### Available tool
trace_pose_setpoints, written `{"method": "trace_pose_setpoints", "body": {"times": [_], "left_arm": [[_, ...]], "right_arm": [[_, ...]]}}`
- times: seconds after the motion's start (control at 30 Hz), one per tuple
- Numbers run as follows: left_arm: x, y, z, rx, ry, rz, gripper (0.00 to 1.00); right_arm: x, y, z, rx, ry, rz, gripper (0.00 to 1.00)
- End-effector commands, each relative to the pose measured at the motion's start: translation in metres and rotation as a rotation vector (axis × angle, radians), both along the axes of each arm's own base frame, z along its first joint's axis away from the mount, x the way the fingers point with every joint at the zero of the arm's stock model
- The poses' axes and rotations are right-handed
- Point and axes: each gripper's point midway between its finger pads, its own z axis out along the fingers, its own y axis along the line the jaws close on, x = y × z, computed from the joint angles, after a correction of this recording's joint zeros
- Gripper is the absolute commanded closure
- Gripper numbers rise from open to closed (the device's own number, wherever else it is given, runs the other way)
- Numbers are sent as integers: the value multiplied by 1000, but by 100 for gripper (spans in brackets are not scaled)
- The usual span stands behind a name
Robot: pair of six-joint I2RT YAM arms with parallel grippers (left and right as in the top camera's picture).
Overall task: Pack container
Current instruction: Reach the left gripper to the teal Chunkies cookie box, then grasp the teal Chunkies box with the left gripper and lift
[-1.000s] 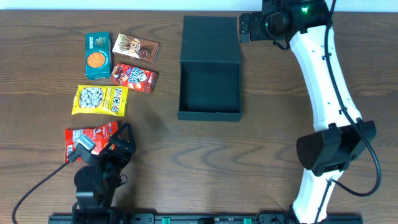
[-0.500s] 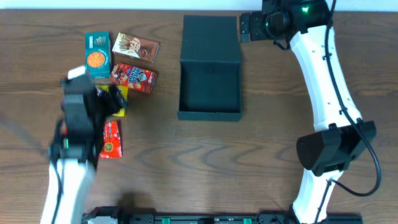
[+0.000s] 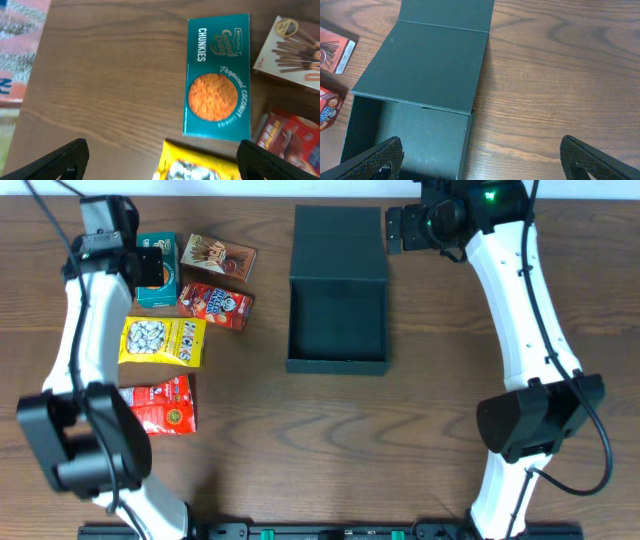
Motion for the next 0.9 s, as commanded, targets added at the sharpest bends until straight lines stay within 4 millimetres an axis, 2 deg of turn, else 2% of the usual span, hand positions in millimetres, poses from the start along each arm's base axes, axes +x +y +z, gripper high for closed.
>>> {"method": "trace_pose_setpoints", "body": {"times": [0.0,0.17,0.3,0.43,0.5,0.63,0.73,0.87], "left_arm": [[14,2,-18,6,40,-43,5],[30,3,-67,-26,75,-52,5],[37,-5,-94,-144,65,-56,5],[42,-5,-101,-193,43,-60,5],[45,-12,-101,-237,32,-88,5],[52,-20,-93,-273,1,-114,4],[60,-19,-86,-265,-29,-119,5],[60,-11,-85,-262,-38,-107,5]], "right_arm": [[-1,-2,-1,-10,5,3,1],[-3,-3,-2,-13,15,3,1],[-4,-3,-3,-14,22,3,1],[-6,-3,-4,-14,28,3,1],[-6,-3,-4,-10,32,-6,1],[-6,-3,-4,-6,35,-13,1],[-7,-4,-5,-1,38,-22,1],[-8,-2,-5,-2,43,-20,1]]}}
